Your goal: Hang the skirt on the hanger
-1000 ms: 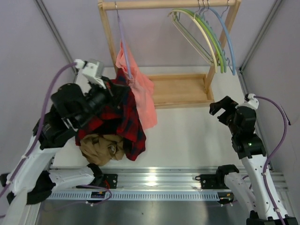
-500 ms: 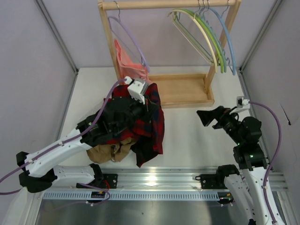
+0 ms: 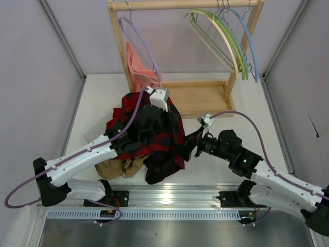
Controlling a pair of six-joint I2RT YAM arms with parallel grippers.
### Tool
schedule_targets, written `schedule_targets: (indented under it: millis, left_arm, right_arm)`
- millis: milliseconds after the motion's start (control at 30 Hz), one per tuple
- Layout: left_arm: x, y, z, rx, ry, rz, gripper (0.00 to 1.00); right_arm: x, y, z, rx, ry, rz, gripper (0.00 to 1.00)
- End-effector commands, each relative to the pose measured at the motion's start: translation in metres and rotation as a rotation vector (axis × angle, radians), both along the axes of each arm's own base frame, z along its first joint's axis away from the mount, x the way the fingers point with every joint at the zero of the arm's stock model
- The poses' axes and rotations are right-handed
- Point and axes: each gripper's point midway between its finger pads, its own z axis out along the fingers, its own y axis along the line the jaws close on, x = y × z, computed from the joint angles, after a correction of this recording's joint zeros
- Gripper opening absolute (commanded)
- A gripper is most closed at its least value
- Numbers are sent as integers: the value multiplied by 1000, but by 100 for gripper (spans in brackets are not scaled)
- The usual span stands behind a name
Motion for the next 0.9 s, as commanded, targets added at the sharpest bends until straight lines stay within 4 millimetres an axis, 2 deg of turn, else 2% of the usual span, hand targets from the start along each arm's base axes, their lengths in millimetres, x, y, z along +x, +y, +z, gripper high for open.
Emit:
schedule_targets:
  millis: [0,33,100,200,233,300,333,367,400,433,467,500,533,567,600,633,700,733,767,800,867]
  left_arm:
    - [7,8,21,-123,-10,45,0]
    - [5,7,22,-130,-12,36,0]
    - [1,7,26,-145,-12,18,0]
    - [0,10,24,-140,-9,15,0]
    - [-1,11,23,-139,-8,15,0]
    - [-5,12,25,-147,-11,1,0]
    - [-7,14,25,-149,-11,-2,0]
    - [-8,15,26,-150,-15,-1,0]
    - [-10,20,31,-159,-25,0,0]
    - [-10,24,32,-154,-32,4,5]
    - [-11,27,34,-153,-38,7,11]
    - [-12,31,36,-143,-45,17,20]
    - [-13,38,42,-143,-56,27,45]
    - [-14,47,37,-98,-45,43,56]
    - [-11,58,44,-85,-56,83,66]
    - [-12,70,58,-93,-67,110,80]
    - [-11,105,64,-53,-55,200,97]
    - [-8,124,74,-62,-72,269,99]
    - [-9,154,80,-83,-80,347,99]
    - [-8,171,83,-98,-88,402,99]
    - [-2,217,76,-110,-89,571,99]
  right_arm:
    - [19,10,50,102,-173,-116,99]
    - [25,10,53,122,-170,-154,99]
    - [42,9,43,104,-135,-238,99]
    - [48,18,42,100,-140,-231,99]
    - [47,22,49,128,-156,-218,99]
    - [49,29,46,135,-156,-209,95]
    - [52,31,47,141,-157,-214,90]
    - [55,32,49,139,-157,-221,75]
    - [59,35,41,112,-147,-230,62]
    - [60,36,41,112,-142,-236,42]
    - [62,35,41,114,-135,-247,4]
    - [65,31,45,129,-132,-281,0]
    - [66,28,47,141,-125,-297,0]
    - [67,26,51,144,-132,-306,0]
    - [69,21,52,125,-125,-330,0]
    - [70,15,58,126,-127,-353,0]
    - [76,1,60,95,-107,-402,0]
    - [78,-5,62,87,-104,-416,0]
    - [77,-13,68,98,-103,-428,0]
    - [78,-19,66,80,-92,-441,0]
    - [79,-32,81,104,-108,-465,0]
